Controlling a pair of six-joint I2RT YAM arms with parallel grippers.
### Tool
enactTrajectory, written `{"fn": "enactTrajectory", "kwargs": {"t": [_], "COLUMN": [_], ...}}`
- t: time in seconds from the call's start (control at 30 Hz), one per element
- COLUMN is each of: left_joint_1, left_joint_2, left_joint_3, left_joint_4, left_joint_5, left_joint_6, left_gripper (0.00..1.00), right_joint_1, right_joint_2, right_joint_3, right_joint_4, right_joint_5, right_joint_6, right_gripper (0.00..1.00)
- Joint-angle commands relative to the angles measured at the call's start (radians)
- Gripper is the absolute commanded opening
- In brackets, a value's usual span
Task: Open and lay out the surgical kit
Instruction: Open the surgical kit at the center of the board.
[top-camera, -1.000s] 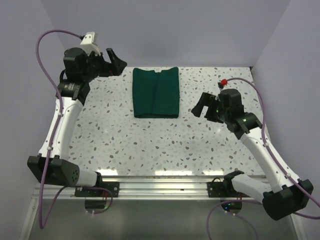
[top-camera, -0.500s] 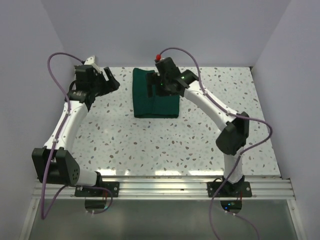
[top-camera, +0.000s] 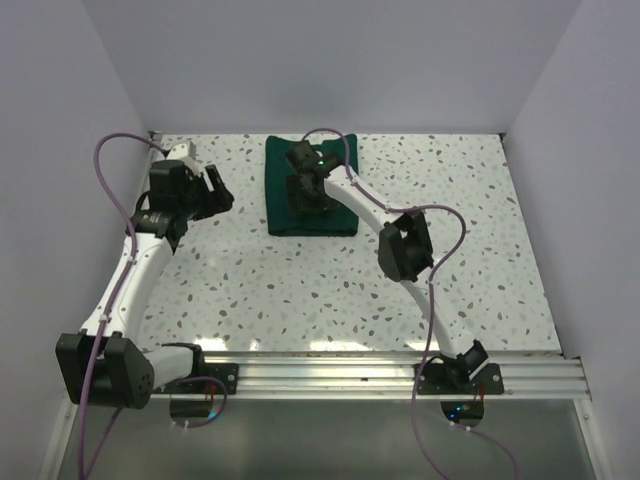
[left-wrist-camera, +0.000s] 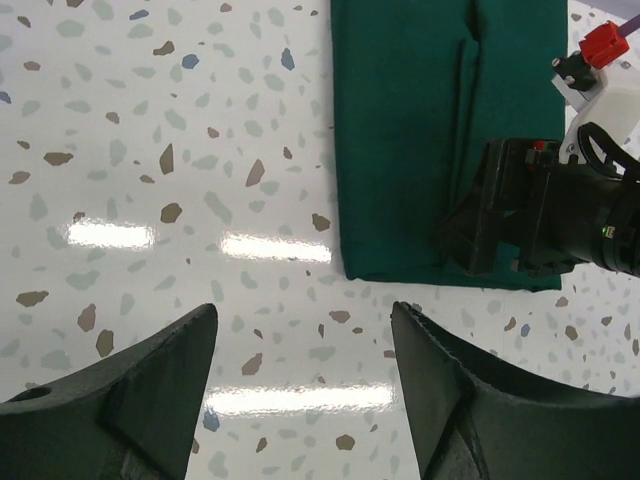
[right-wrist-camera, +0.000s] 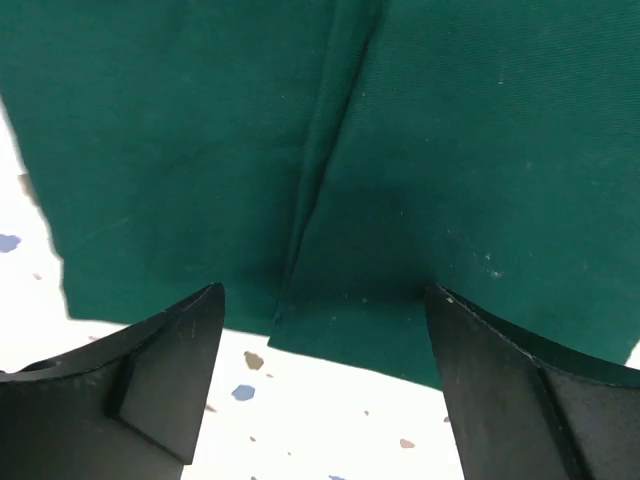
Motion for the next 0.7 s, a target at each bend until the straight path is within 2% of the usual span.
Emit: {"fn": "enactTrajectory", "kwargs": {"t": [0.0, 0.1, 0.17, 0.3, 0.33, 0.37, 0.4, 0.5, 0.67], "left_joint_1": [-0.001, -0.001, -0.001, -0.001, -0.001, -0.001, -0.001, -0.001, -0.001], "left_joint_2": [-0.043, -0.040, -0.037, -0.017, -0.014, -0.011, -0.006, 0.005, 0.023], "left_joint_3": [-0.042, -0.064, -0.079, -0.087, -0.088, -0.088, -0.087, -0.082, -0.070], "left_joint_4": [0.008, 0.019, 0.033, 0.040, 0.040, 0.043, 0.047, 0.053, 0.056], "left_joint_5": [-0.014, -0.006, -0.002, -0.003, -0.003, -0.002, -0.002, 0.001, 0.004], "left_joint_6": [0.014, 0.002, -0.003, -0.007, -0.006, -0.006, -0.003, 0.006, 0.013], "left_gripper": [0.74, 0.74, 0.74, 0.73, 0.73, 0.72, 0.72, 0.72, 0.72], "right_joint_1": [0.010, 0.031, 0.047, 0.054, 0.056, 0.054, 0.056, 0.056, 0.050], "right_joint_2": [0.020, 0.071, 0.089, 0.099, 0.105, 0.114, 0.117, 0.103, 0.015], "right_joint_3": [0.057, 0.120, 0.126, 0.086, 0.083, 0.083, 0.083, 0.073, 0.070], "right_joint_4": [-0.004, -0.050, -0.055, -0.067, -0.084, -0.095, -0.104, -0.124, -0.123], "right_joint_5": [0.029, 0.061, 0.093, 0.121, 0.124, 0.127, 0.137, 0.154, 0.167], "right_joint_6": [0.017, -0.010, -0.028, -0.038, -0.041, -0.048, -0.050, -0.056, -0.056], "right_gripper": [0.82, 0.80, 0.74, 0.54, 0.41, 0.35, 0.23, 0.05, 0.01]}}
